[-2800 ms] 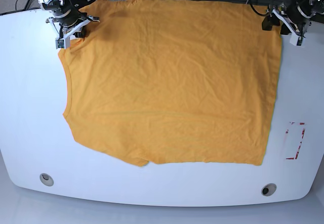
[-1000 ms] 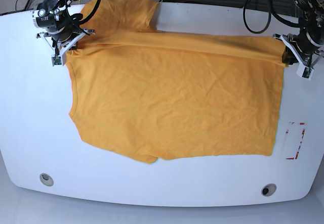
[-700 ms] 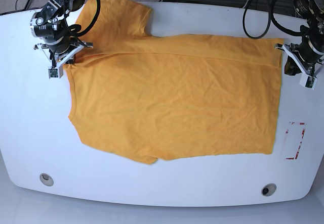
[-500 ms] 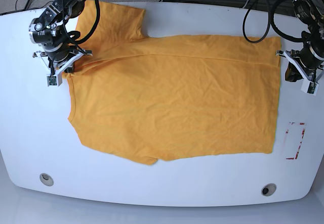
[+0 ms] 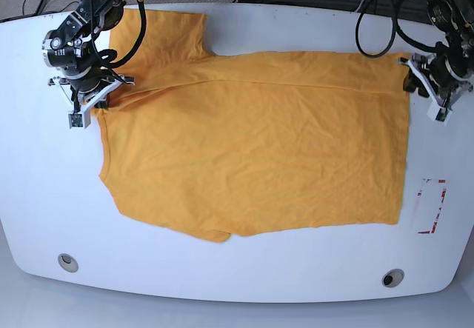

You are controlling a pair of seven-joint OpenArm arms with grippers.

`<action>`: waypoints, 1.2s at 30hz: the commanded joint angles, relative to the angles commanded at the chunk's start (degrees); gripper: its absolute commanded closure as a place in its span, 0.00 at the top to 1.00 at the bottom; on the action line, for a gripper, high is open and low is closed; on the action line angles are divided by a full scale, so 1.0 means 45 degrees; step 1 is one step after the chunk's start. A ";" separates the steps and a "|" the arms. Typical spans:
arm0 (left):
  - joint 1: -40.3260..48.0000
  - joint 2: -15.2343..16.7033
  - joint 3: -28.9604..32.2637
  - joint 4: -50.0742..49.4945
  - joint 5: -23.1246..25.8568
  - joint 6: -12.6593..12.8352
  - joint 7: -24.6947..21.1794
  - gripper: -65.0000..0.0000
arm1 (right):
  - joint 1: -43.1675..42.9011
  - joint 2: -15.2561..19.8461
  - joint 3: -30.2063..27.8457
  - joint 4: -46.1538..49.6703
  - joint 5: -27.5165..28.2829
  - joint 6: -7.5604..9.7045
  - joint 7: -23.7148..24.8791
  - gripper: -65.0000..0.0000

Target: Layout the t-shirt on the table in an organized manner, then fold the t-shirt properly

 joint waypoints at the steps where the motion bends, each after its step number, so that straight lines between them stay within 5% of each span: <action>1: 0.0293 0.0078 -0.0234 0.0059 0.0000 0.0000 -0.0020 0.47 | -0.0039 0.0000 0.0000 -0.0020 0.0000 0.0000 0.0000 0.00; 8: 0.1074 0.0293 -0.1250 -0.0117 0.0098 0.0000 -0.0606 0.57 | -0.0137 0.0000 -0.0195 -0.0020 0.0000 0.0000 0.0000 0.00; 36: 0.1387 0.0313 0.0156 -0.3458 0.0020 0.0000 -0.2501 0.57 | -0.0547 0.0000 -0.0781 -0.0020 0.0000 0.0000 0.0039 0.00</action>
